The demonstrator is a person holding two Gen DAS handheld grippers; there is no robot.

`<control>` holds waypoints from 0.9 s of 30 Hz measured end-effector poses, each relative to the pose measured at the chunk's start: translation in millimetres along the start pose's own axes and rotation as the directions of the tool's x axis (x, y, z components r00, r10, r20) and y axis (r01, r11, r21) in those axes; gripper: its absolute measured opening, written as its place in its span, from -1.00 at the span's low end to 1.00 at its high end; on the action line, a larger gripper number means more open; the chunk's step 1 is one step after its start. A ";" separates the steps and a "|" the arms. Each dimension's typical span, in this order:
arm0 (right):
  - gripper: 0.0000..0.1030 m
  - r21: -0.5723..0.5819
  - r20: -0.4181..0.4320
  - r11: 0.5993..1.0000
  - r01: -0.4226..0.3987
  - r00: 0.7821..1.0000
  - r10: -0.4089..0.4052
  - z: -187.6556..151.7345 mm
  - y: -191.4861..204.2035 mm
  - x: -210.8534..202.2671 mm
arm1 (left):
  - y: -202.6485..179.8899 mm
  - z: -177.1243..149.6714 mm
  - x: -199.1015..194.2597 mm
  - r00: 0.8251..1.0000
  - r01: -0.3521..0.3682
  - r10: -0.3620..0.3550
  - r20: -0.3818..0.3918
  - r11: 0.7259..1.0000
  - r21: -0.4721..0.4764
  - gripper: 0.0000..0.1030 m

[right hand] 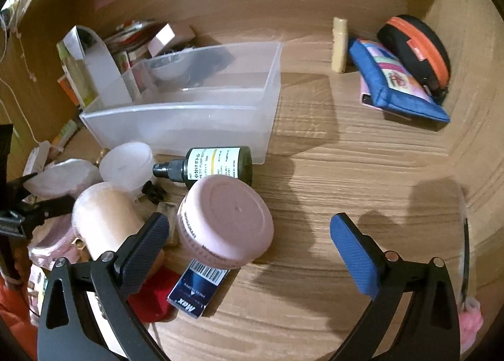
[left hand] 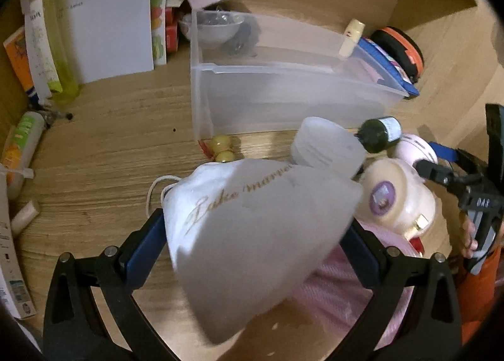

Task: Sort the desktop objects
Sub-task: 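Grasp the white drawstring pouch with the left gripper while the right gripper grasps the pink jar, then carry the white pouch and pink jar over the clear box with both grippers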

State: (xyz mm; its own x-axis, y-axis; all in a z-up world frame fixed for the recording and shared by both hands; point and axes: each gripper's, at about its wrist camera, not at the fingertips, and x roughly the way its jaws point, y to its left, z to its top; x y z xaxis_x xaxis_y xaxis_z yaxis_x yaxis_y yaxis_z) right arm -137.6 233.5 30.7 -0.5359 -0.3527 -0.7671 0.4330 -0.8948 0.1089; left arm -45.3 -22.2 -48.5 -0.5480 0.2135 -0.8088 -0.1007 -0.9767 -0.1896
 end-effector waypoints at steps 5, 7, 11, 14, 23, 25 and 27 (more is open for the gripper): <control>0.79 -0.003 -0.041 1.000 -0.004 0.999 0.004 -1.6 2.5 13.6 | 6.3 6.4 10.3 1.000 0.023 -0.024 -0.015 0.998 -0.054 1.00; 0.69 0.003 -0.060 1.000 -0.012 0.998 0.012 -1.8 2.6 19.9 | 8.7 8.9 14.5 0.999 0.032 -0.034 -0.024 0.997 -0.073 1.00; 0.48 0.038 -0.067 0.998 -0.054 0.996 0.056 -1.1 -0.8 25.1 | 8.9 13.6 15.7 1.000 0.021 -0.020 0.008 0.995 -0.093 1.00; 0.21 0.044 -0.063 0.997 -0.069 0.995 0.072 -0.7 0.8 24.9 | 9.4 14.0 13.6 0.999 0.013 -0.010 0.034 0.996 -0.090 1.00; 0.21 0.012 -0.019 1.000 0.004 1.000 -0.004 -0.6 8.2 15.9 | 8.7 11.7 0.1 0.992 -0.018 0.026 0.122 0.998 -0.065 0.46; 0.21 -0.005 0.004 1.000 0.019 1.000 -0.019 -0.5 12.1 9.0 | 3.2 10.5 -1.8 0.989 -0.044 0.049 0.140 0.998 -0.044 0.38; 0.21 -0.020 0.025 0.999 0.037 0.999 -0.037 0.5 15.4 2.8 | -1.5 10.1 -4.5 0.982 -0.084 0.088 0.165 0.996 -0.030 0.31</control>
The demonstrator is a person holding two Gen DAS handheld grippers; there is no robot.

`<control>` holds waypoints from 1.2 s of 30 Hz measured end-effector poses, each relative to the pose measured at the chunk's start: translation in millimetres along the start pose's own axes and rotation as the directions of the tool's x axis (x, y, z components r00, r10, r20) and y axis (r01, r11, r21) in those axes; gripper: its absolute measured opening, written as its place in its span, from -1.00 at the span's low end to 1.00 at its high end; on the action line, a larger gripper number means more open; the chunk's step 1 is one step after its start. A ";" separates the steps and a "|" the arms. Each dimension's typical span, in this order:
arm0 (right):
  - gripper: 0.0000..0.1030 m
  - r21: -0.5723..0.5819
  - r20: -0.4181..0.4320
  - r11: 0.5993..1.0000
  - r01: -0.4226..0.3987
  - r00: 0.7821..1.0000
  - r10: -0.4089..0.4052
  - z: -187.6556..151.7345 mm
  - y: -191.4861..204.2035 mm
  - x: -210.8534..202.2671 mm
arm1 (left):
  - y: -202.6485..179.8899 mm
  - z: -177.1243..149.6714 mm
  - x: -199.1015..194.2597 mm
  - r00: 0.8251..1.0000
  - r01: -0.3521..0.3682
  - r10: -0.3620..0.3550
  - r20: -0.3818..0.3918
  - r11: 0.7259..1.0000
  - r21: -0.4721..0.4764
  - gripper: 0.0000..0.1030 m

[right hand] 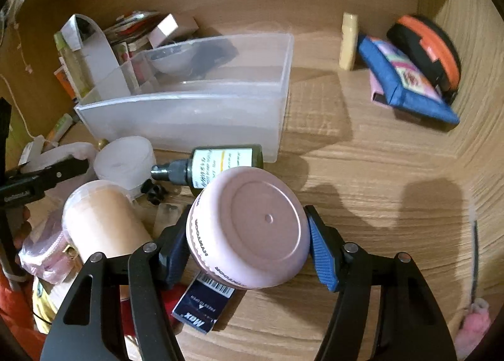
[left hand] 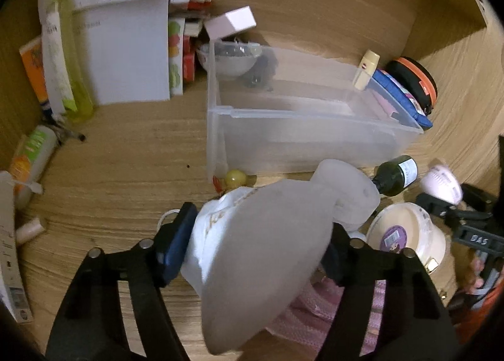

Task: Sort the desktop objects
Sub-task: 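Carry the white pouch and pink jar over the clear box with both grippers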

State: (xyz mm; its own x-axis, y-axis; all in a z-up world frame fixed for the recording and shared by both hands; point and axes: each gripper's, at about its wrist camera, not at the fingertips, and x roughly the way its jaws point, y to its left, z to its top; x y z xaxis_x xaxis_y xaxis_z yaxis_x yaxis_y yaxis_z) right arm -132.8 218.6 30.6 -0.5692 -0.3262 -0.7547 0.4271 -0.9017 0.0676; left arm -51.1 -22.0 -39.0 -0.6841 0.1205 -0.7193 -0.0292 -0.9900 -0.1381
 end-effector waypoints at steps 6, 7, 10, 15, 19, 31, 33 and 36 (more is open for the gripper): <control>0.21 -0.035 0.066 0.997 0.076 0.995 -0.073 4.7 7.5 -15.5 | -5.0 -4.9 -18.6 0.996 -0.056 0.056 0.067 0.998 0.001 0.22; 0.21 -0.030 0.070 0.997 0.069 0.995 -0.067 5.6 7.1 -18.0 | -4.3 -4.7 -20.9 0.996 -0.051 0.051 0.071 0.999 -0.006 0.22; 0.21 -0.032 0.091 0.997 0.072 0.993 -0.069 7.1 8.5 -26.7 | -2.0 -2.7 -33.2 0.995 -0.037 0.039 0.095 0.999 -0.018 0.22; 0.21 -0.049 0.149 0.996 0.068 0.987 -0.061 15.0 15.2 -44.0 | -1.5 8.2 -56.2 0.987 -0.029 0.032 0.159 0.999 -0.022 0.22; 0.21 -0.070 0.191 0.995 0.068 0.980 -0.054 24.3 21.7 -54.7 | 0.8 20.1 -68.7 0.980 -0.008 0.014 0.197 1.000 -0.029 0.22; 0.21 -0.094 0.271 0.994 0.051 0.962 -0.024 55.5 31.9 -63.8 | 5.4 63.1 -76.5 0.969 0.072 -0.065 0.239 0.997 -0.021 0.22; 0.21 -0.093 0.274 0.995 0.041 0.962 -0.014 61.9 31.7 -61.7 | 5.6 70.4 -73.5 0.969 0.096 -0.088 0.232 0.995 -0.022 0.22; 0.21 -0.089 0.282 0.996 0.029 0.959 -0.002 71.6 29.9 -58.7 | 4.1 79.8 -69.0 0.968 0.113 -0.105 0.228 0.993 -0.022 0.22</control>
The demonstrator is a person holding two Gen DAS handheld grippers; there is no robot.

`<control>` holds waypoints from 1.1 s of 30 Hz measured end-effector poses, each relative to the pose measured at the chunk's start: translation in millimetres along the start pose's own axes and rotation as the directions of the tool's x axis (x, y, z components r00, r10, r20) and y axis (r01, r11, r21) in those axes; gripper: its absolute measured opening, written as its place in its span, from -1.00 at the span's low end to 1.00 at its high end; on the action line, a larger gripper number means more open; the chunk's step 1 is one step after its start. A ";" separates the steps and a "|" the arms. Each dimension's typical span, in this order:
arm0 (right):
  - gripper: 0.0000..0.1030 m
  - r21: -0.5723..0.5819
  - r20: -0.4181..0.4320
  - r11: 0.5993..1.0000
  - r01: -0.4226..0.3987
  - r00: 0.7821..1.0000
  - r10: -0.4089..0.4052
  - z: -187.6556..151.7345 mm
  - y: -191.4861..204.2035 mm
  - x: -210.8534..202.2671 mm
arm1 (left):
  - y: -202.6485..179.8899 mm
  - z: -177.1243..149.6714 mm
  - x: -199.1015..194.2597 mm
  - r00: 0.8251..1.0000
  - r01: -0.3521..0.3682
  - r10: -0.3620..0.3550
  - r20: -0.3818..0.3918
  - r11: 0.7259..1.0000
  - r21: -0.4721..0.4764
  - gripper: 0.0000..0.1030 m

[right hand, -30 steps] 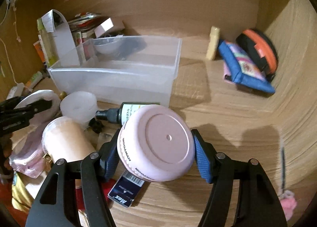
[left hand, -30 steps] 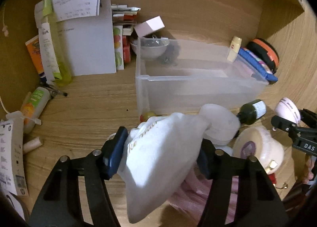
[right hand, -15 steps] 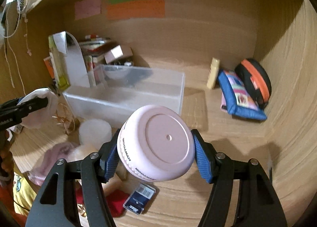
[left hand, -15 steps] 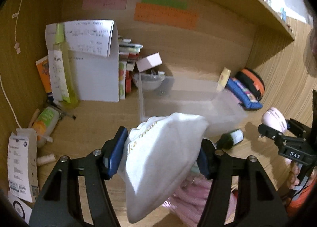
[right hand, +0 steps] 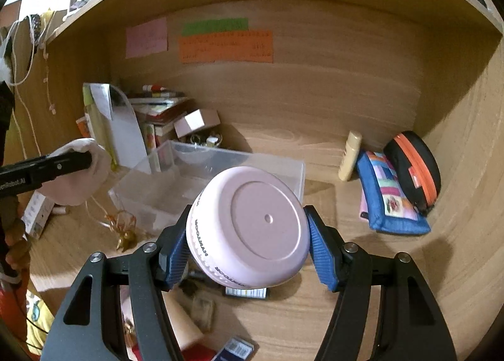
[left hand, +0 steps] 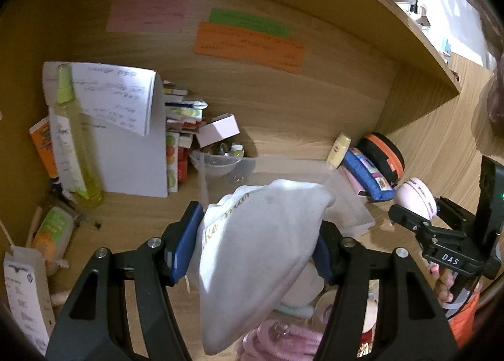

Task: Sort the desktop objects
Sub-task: 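Carry the white pouch and pink jar over the clear box with both grippers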

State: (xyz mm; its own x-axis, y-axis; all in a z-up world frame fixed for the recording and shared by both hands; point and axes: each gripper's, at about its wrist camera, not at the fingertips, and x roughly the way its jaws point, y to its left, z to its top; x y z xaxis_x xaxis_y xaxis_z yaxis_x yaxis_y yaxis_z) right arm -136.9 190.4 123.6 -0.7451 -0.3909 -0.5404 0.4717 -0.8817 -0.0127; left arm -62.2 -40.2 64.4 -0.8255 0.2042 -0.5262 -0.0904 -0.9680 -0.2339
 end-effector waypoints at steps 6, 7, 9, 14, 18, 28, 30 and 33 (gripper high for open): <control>0.21 0.003 0.007 1.000 -0.010 1.000 0.010 16.5 -5.1 16.9 | -2.6 16.0 17.7 1.000 0.011 -0.011 -0.010 1.000 0.005 0.22; 0.21 0.003 0.003 1.000 -0.011 1.000 0.011 19.4 -5.8 21.9 | -3.1 18.3 21.5 1.000 0.015 -0.015 -0.015 1.000 0.005 0.22; 0.21 0.004 -0.005 1.000 -0.016 1.000 0.016 22.5 -7.5 29.4 | -2.2 22.6 28.8 0.999 0.022 -0.021 -0.025 1.000 0.003 0.22; 0.21 0.005 -0.047 1.000 -0.019 0.999 0.019 28.7 -9.9 56.3 | -6.9 30.0 54.2 0.998 0.012 -0.011 -0.057 1.000 0.011 0.22; 0.21 0.003 -0.090 0.999 -0.041 0.995 0.041 30.0 -10.7 77.1 | -9.2 33.9 81.4 0.994 0.008 -0.006 -0.110 1.000 0.014 0.22; 0.21 -0.043 -0.225 0.997 -0.056 0.973 0.045 23.8 -9.5 126.0 | -7.3 26.9 137.3 0.972 -0.022 0.030 -0.235 0.999 0.037 0.22; 0.21 -0.058 -0.246 0.997 -0.059 0.968 0.043 22.2 -7.5 131.5 | -8.1 24.5 143.6 0.967 -0.023 0.033 -0.253 0.999 0.043 0.22; 0.21 -0.086 -0.273 0.995 -0.056 0.962 0.031 19.8 -4.0 139.4 | -8.8 20.0 152.7 0.959 -0.024 0.037 -0.283 0.999 0.048 0.22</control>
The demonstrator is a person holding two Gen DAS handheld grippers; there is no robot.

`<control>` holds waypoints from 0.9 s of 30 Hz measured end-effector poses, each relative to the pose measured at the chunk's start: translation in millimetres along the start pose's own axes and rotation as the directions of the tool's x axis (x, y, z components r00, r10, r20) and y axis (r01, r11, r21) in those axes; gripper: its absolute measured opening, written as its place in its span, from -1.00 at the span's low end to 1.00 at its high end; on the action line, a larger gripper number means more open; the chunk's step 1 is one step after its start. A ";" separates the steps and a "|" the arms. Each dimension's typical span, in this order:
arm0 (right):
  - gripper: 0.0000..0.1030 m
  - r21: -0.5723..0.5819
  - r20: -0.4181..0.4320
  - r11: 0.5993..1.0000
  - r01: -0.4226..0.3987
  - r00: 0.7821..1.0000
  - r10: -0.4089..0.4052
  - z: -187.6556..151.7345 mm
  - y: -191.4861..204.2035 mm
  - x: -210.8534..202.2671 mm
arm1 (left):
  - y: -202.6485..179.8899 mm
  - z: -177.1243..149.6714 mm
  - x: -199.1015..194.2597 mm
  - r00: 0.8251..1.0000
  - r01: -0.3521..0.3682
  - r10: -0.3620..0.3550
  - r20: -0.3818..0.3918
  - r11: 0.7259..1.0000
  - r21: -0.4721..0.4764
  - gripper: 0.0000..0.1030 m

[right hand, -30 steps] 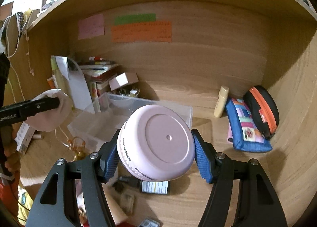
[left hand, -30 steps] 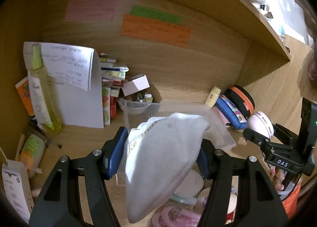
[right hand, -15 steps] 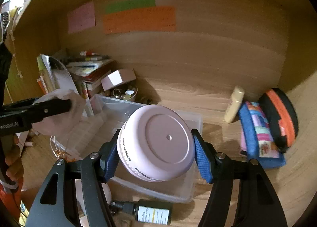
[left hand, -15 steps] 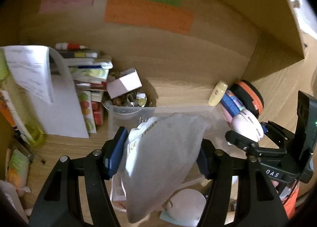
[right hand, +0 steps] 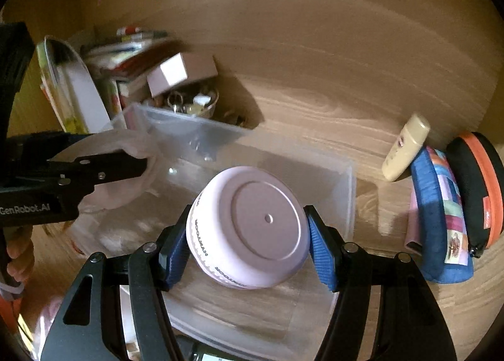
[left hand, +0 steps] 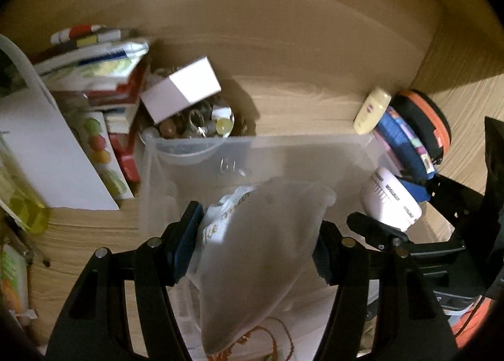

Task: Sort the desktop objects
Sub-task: 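Carry the white pouch and pink jar over the clear box with both grippers, then open both grippers to drop the pouch and jar into the clear box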

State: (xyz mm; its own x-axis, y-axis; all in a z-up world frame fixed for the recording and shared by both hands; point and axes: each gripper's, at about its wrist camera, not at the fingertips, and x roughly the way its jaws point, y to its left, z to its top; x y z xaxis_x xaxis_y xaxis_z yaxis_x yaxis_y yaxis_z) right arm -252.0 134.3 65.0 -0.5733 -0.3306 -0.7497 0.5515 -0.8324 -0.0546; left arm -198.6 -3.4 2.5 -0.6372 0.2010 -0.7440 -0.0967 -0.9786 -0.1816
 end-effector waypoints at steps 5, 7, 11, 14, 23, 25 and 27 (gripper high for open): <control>0.21 -0.039 -0.036 0.999 0.012 0.999 -0.014 0.0 9.9 10.9 | -4.8 -3.6 8.9 1.000 -0.025 0.026 -0.016 0.999 0.026 0.22; 0.21 -0.058 -0.055 0.998 0.018 0.998 -0.022 0.4 14.8 16.5 | -8.1 -2.9 8.2 1.000 -0.023 0.024 -0.013 0.999 0.035 0.22; 0.21 -0.046 -0.078 0.999 0.012 0.997 -0.016 3.2 17.2 22.8 | -9.8 -3.5 9.5 0.999 -0.035 0.036 -0.013 0.998 0.048 0.22; 0.21 -0.038 -0.097 0.999 0.008 0.995 -0.012 3.9 18.0 27.4 | -9.5 -3.1 8.3 0.999 -0.028 0.028 -0.014 0.999 0.046 0.22; 0.22 -0.015 -0.116 1.000 0.006 0.993 -0.008 2.7 18.0 24.3 | -10.1 -2.6 -17.8 0.998 -0.016 0.013 0.061 0.998 0.053 0.54; 0.26 -0.017 -0.111 1.000 0.009 0.994 -0.011 3.8 19.4 19.8 | -11.6 -2.3 -24.3 0.997 -0.016 0.011 0.081 0.998 0.054 0.66; 0.38 -0.023 -0.094 0.999 0.023 0.995 -0.025 4.8 21.8 14.3 | -13.2 -1.9 -31.4 0.995 -0.021 0.015 0.101 0.998 0.059 0.68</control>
State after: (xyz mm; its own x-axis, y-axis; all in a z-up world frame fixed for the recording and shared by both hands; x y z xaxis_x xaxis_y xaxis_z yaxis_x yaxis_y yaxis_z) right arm -251.1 109.3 56.3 -0.5270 -0.2665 -0.8070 0.5524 -0.8290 -0.0870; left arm -175.8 3.3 27.0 -0.7124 0.1809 -0.6781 -0.1282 -0.9835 -0.1277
